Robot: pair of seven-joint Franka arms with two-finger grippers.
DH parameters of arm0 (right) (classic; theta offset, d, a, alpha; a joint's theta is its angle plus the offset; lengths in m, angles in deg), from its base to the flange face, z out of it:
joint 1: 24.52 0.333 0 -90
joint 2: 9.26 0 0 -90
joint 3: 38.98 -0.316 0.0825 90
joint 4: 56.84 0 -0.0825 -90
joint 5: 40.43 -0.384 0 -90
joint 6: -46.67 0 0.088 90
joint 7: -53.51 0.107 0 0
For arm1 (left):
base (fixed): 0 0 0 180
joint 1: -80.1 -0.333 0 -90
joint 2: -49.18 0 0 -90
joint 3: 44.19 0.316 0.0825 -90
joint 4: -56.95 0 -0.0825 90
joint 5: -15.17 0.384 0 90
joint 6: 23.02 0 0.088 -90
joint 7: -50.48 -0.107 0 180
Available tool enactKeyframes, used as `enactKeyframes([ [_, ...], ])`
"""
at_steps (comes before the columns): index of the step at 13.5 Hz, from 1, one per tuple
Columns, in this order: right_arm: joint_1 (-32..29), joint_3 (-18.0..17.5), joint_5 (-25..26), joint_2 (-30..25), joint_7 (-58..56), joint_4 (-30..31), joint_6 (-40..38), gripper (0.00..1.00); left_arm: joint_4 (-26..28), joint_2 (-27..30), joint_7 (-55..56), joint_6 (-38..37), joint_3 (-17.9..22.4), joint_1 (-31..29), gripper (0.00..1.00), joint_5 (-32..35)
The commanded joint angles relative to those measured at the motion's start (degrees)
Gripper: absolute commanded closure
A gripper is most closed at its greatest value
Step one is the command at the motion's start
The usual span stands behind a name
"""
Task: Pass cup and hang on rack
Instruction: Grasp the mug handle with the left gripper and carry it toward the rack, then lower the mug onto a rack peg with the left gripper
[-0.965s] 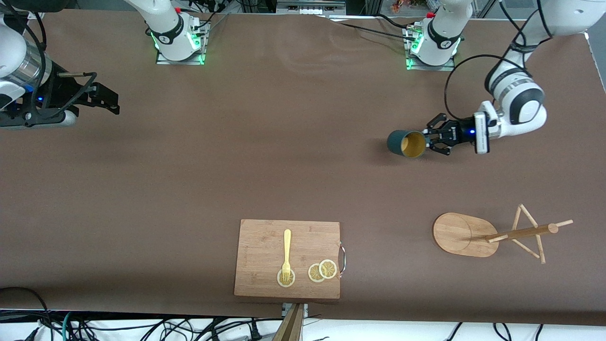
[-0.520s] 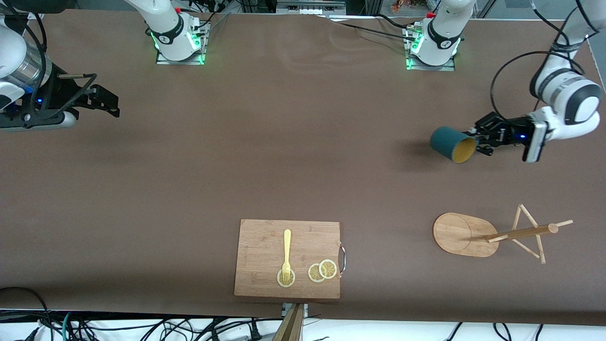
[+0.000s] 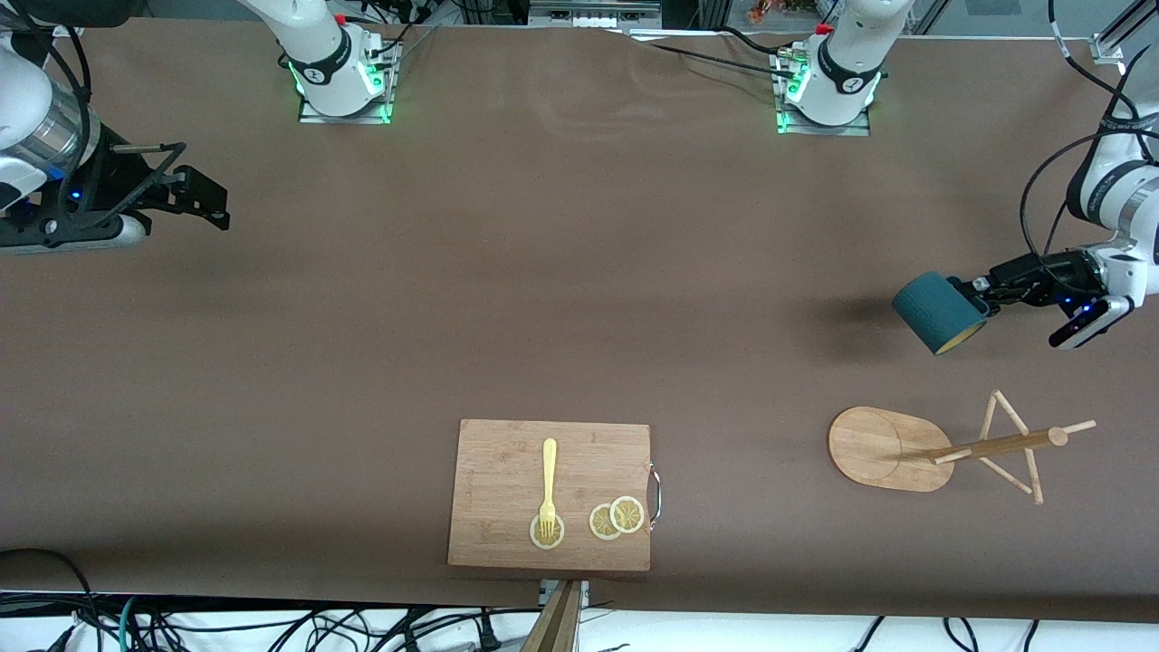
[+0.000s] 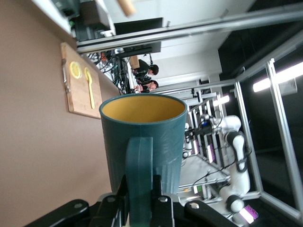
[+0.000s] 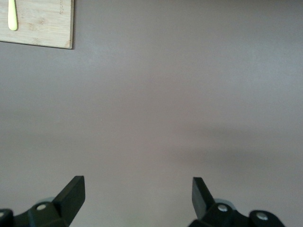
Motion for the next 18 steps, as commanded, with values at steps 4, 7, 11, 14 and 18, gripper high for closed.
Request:
enactKeyframes([
  [4,-1.31,-1.13,-0.57,-1.33,-0.88,1.55,0.84,0.00,-9.69,-2.20,19.87,-1.65,-0.68,0.33,1.00,1.52],
  [7,-1.31,-1.13,-0.57,-1.24,-0.88,1.55,0.84,0.00,-14.09,-5.09,22.70,-1.48,-0.68,1.12,1.00,1.60],
  [11,-1.31,-1.04,-0.57,-1.24,-0.88,1.55,0.92,0.00,-18.32,-8.00,24.98,-0.86,-0.68,3.40,1.00,0.99],
  [14,-1.31,-1.13,-0.57,-1.24,-0.88,1.55,0.92,0.00,-22.96,-12.20,25.86,0.81,-0.77,3.67,1.00,0.73],
  [18,-1.31,-1.04,-0.66,-1.24,-0.79,1.55,0.92,0.00,-25.96,-15.29,27.09,0.81,-0.77,3.58,1.00,0.64],
])
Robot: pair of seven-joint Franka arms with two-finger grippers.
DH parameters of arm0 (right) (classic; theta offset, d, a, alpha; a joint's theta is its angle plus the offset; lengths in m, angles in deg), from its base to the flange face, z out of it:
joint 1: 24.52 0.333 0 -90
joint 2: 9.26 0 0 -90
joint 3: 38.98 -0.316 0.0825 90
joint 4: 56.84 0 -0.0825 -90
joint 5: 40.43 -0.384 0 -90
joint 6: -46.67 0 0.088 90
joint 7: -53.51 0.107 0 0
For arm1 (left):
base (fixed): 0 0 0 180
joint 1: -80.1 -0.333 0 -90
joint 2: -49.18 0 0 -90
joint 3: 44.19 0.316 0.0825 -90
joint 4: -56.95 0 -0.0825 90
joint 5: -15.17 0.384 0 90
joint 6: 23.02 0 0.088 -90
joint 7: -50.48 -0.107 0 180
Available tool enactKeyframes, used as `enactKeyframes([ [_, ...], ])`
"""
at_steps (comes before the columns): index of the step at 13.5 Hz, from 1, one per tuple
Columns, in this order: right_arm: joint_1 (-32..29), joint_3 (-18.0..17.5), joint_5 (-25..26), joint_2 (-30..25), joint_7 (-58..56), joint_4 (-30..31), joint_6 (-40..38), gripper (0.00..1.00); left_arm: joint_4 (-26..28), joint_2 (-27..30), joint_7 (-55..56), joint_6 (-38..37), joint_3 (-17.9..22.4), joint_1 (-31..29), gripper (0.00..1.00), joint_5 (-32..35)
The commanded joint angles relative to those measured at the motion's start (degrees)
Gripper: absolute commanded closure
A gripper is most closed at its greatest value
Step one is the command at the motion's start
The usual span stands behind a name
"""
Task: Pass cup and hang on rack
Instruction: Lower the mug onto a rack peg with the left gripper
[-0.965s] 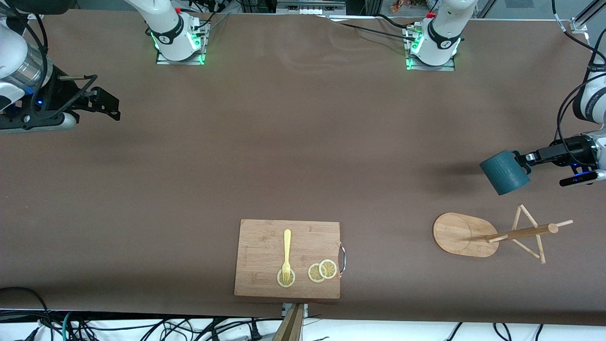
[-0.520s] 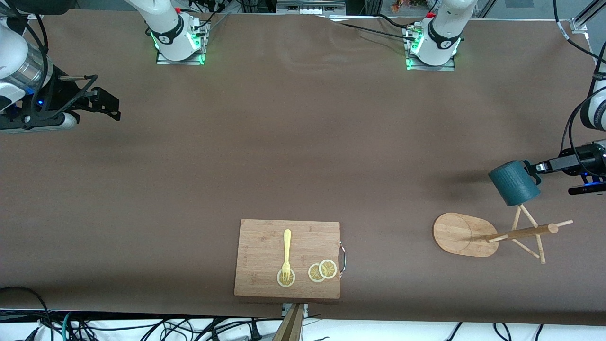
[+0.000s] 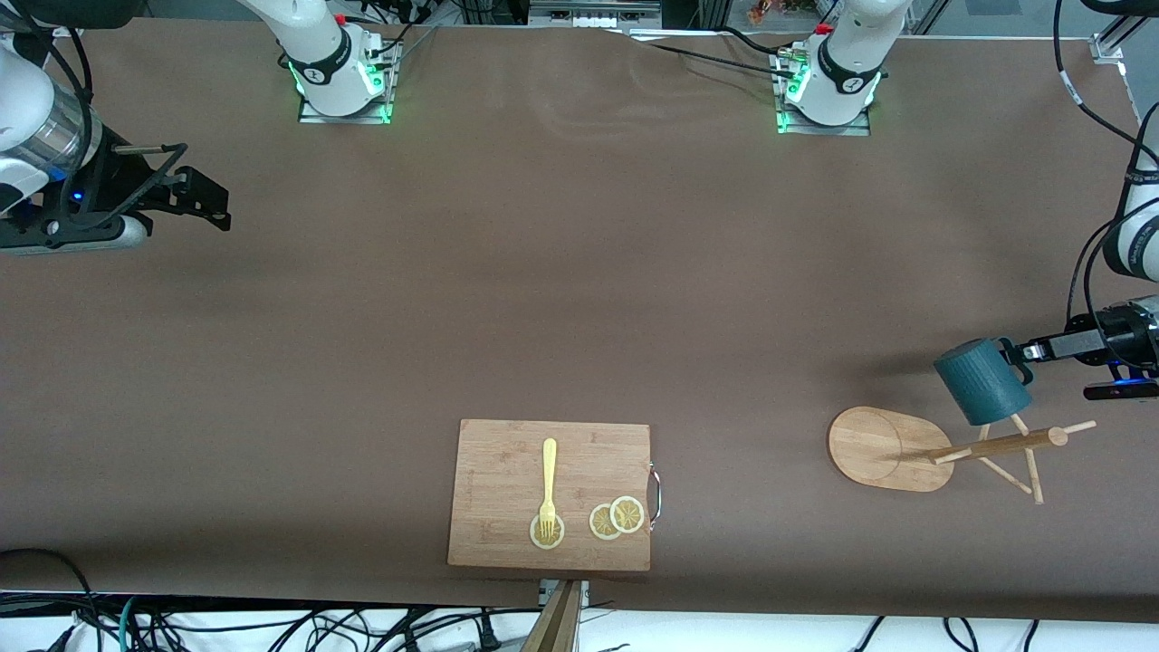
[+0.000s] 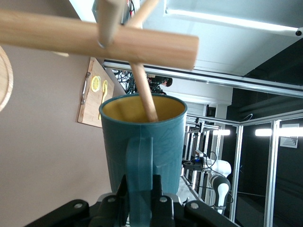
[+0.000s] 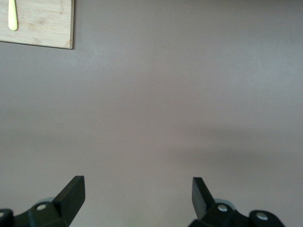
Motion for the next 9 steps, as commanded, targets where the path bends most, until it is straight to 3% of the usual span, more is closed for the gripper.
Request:
enactKeyframes([
  [1,-1.28,-0.97,-0.62,-1.25,-0.77,1.40,0.67,0.00,-4.31,-3.08,2.18,-0.59,-0.54,0.02,1.00,0.63],
  [9,-1.28,-0.88,-0.98,-1.25,-0.86,1.40,0.67,0.00,-4.93,-6.16,2.27,-0.68,-0.19,-0.86,1.00,-1.48],
])
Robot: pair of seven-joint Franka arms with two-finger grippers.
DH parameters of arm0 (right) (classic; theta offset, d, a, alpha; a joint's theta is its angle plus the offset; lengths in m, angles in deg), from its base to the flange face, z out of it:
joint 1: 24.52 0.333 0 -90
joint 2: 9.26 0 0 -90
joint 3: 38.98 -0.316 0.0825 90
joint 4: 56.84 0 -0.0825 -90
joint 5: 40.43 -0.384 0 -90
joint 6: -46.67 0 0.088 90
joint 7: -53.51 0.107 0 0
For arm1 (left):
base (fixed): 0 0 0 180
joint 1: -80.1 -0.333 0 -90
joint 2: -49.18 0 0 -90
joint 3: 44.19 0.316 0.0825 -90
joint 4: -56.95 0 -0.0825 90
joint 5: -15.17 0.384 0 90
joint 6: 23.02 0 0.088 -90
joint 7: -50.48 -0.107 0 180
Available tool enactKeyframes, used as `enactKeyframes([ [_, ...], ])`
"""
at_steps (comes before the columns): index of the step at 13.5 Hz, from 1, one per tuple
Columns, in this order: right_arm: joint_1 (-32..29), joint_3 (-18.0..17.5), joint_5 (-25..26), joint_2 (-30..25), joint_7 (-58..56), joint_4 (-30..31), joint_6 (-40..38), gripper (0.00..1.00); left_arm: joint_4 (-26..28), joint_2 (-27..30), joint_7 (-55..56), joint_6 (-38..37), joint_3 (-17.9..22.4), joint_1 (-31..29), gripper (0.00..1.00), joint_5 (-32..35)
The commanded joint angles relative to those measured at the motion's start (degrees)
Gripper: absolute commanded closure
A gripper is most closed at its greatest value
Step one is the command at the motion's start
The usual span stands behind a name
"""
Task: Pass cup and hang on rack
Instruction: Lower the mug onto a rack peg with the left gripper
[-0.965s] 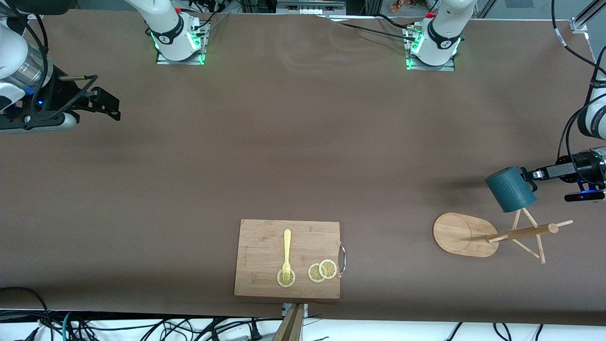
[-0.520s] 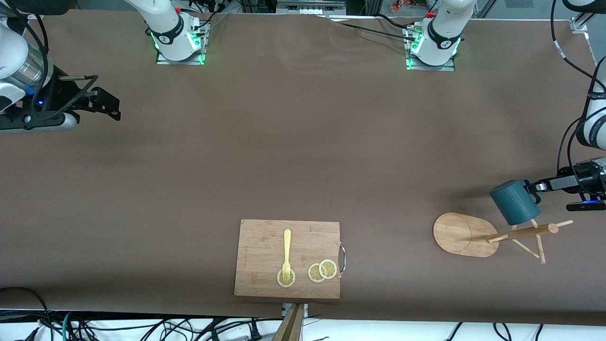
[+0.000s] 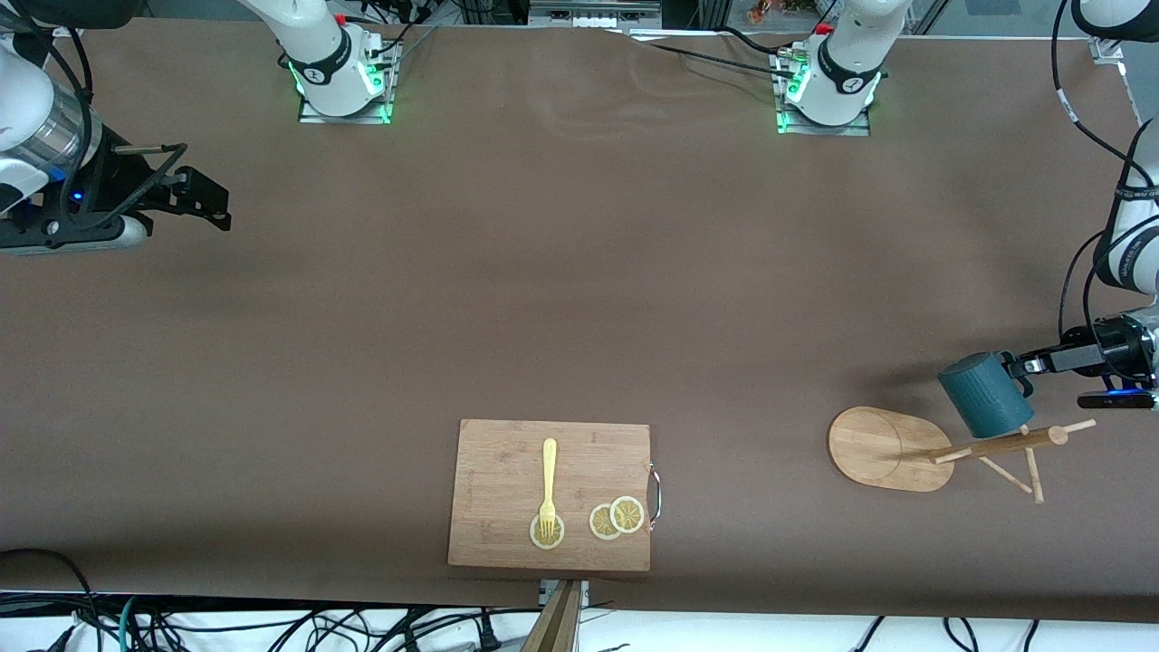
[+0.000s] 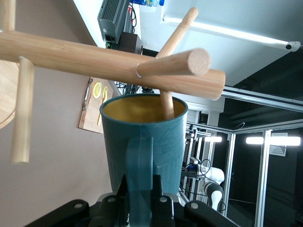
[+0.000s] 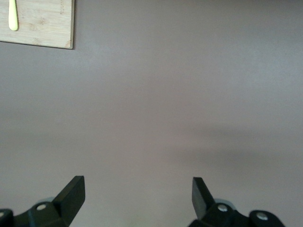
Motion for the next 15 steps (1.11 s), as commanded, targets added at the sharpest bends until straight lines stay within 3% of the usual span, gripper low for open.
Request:
enactKeyframes([
  [1,-1.24,-0.89,-0.87,-1.25,-0.77,1.39,0.67,0.00,-1.88,-2.08,1.18,-0.73,0.06,-0.62,1.00,-0.79],
  [6,-1.24,-0.89,-0.87,-1.25,-0.77,1.39,0.67,0.00,-2.06,-1.55,10.22,-0.91,0.07,-0.71,1.00,-0.79],
  [7,-1.24,-0.89,-0.87,-1.25,-0.77,1.39,0.67,0.00,-2.06,-1.55,10.66,-0.91,0.07,-0.71,0.91,-0.62],
  [9,-1.24,-0.89,-0.87,-1.25,-0.77,1.39,0.67,0.00,-2.06,-1.55,10.32,-0.91,0.07,-0.62,0.00,0.08],
  [11,-1.24,-0.89,-0.87,-1.25,-0.77,1.39,0.67,0.00,-3.02,-0.85,10.67,-1.00,0.85,-0.45,0.00,1.57],
  [15,-1.24,-0.89,-0.87,-1.25,-0.77,1.39,0.58,0.00,-11.89,0.37,15.50,-1.26,-0.28,0.16,0.00,18.24],
])
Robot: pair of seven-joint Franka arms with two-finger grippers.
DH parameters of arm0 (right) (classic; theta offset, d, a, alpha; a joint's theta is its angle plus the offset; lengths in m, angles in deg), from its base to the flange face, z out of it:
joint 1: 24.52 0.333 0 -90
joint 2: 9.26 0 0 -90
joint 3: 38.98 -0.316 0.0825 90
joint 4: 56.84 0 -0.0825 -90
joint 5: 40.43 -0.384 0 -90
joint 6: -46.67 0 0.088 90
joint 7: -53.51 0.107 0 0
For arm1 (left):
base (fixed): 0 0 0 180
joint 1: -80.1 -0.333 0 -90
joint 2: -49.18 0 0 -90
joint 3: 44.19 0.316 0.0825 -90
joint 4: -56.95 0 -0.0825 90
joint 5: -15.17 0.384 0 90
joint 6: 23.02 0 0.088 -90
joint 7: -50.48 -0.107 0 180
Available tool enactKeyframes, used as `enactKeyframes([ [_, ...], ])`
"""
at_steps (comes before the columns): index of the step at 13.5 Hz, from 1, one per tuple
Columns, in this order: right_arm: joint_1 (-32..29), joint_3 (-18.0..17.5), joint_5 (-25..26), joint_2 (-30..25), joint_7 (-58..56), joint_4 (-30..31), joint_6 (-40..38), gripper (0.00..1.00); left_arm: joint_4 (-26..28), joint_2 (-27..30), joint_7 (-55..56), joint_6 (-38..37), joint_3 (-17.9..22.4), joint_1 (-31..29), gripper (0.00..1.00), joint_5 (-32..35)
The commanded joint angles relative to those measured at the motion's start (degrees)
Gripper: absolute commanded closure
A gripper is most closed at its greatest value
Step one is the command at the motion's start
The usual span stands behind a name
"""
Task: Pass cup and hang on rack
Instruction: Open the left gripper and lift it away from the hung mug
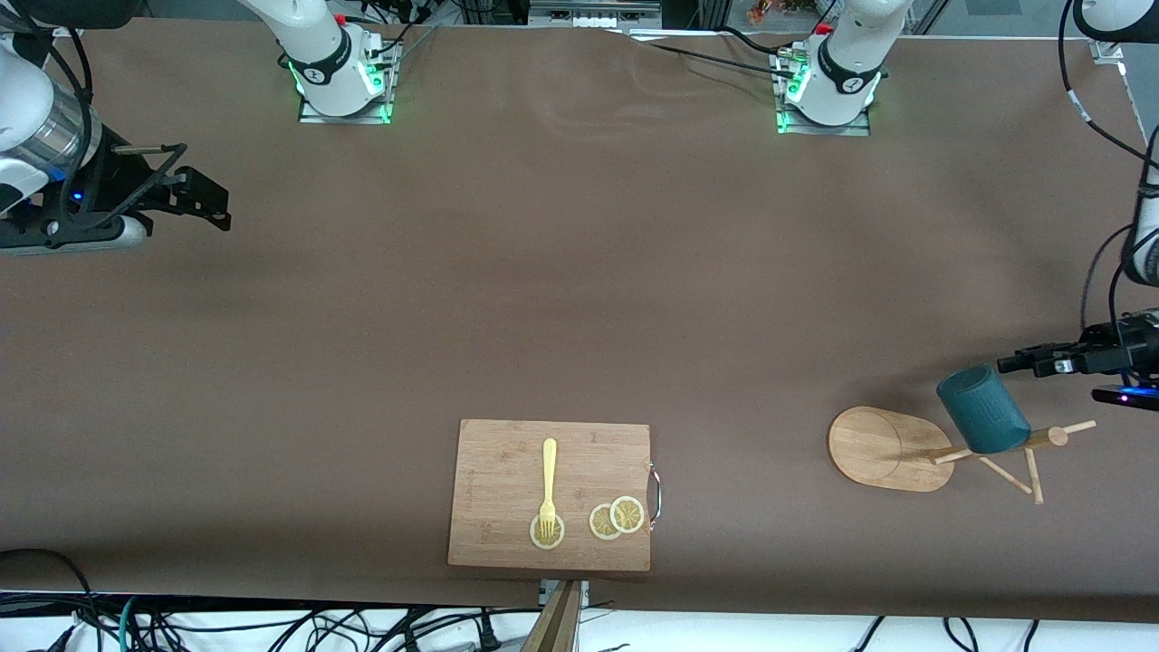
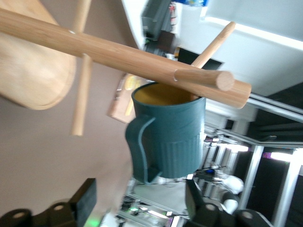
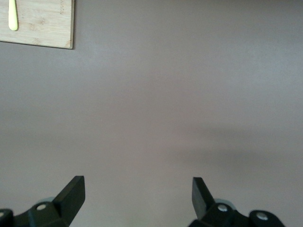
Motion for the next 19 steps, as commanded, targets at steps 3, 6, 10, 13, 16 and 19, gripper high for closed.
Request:
enactKeyframes([
  [3,-1.22,-0.89,-0.86,-1.25,-0.77,1.36,0.58,0.00,-4.42,8.11,3.47,-0.38,-0.27,4.89,0.00,20.64],
  [6,-1.22,-0.89,-0.86,-1.25,-0.77,1.36,0.58,0.00,-3.98,16.38,5.13,-0.37,-0.27,11.04,0.00,33.58],
  [10,-1.22,-0.89,-0.86,-1.25,-0.77,1.36,0.58,0.00,-3.37,24.12,11.01,-0.90,-0.27,24.03,0.00,49.49],
  [13,-1.22,-0.89,-0.86,-1.25,-0.77,1.36,0.49,0.00,-3.28,26.24,15.85,-0.81,-0.27,34.14,0.00,58.46],
  [16,-1.22,-0.89,-0.86,-1.25,-0.77,1.36,0.49,0.00,-3.37,27.91,19.20,-0.81,-0.27,41.97,0.00,67.08],
  [19,-1.22,-0.89,-0.86,-1.25,-0.77,1.36,0.49,0.00,-3.63,30.45,18.77,-0.29,0.60,43.92,0.00,67.20],
])
